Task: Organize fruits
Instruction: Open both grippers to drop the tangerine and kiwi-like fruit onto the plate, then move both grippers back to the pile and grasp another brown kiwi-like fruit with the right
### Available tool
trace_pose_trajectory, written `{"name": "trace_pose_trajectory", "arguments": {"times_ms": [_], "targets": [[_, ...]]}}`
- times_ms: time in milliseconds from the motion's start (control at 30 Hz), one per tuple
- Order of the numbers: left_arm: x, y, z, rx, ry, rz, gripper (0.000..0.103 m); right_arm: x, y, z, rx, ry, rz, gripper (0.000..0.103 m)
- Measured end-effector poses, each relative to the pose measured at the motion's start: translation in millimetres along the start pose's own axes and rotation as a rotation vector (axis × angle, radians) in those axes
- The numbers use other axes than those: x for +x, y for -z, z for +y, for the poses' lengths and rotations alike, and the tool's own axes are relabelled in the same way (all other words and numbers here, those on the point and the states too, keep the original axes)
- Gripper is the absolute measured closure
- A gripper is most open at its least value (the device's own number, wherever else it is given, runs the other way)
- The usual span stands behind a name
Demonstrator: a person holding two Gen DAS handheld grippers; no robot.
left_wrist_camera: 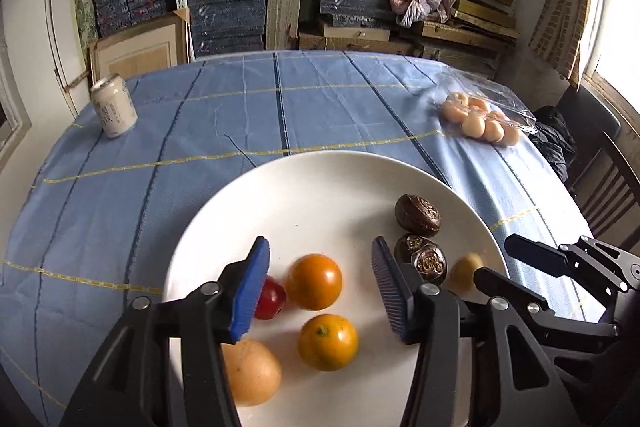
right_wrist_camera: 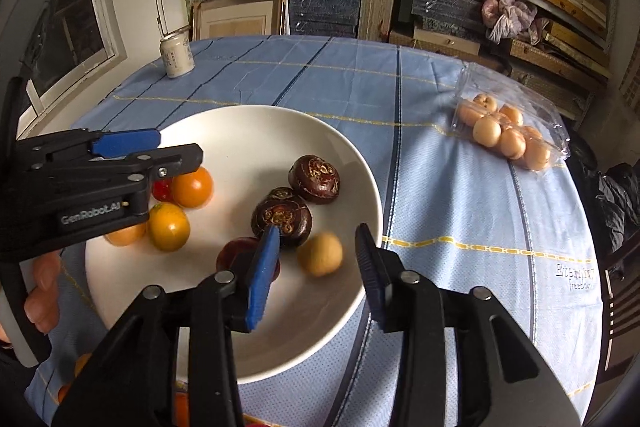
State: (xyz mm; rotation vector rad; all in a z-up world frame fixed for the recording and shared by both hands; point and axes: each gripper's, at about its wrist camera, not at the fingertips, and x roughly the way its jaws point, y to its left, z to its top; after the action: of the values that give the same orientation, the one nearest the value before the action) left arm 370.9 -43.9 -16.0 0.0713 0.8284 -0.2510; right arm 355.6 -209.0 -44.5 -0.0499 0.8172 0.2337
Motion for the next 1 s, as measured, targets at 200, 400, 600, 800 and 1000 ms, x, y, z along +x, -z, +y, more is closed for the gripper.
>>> {"name": "trace_pose_trajectory", "arguments": {"times_ms": [200, 400, 600, 800, 1000], "targets": [[-25, 18, 6, -0.023, 0.009, -0.003, 0.045, -21, 15, -4, 0.023, 0.008, -0.008, 0.064], [-62, 55, 3, 0.005, 0.008, -0.015, 0.035, -65, 55, 10, -0.013, -0.014, -0.014, 0.061], [-105, 104, -2, 0.021, -0.004, -0.039, 0.019, -110, 116, 39, -0.066, -0.078, -0.005, 0.037], [-141, 165, -10, 0.025, 0.030, -0.035, 0.010, -135, 178, 70, -0.152, -0.100, 0.019, 0.037], [-159, 212, -18, 0.053, 0.012, -0.027, 0.010, -132, 209, 89, -0.193, -0.092, 0.039, 0.050]]}}
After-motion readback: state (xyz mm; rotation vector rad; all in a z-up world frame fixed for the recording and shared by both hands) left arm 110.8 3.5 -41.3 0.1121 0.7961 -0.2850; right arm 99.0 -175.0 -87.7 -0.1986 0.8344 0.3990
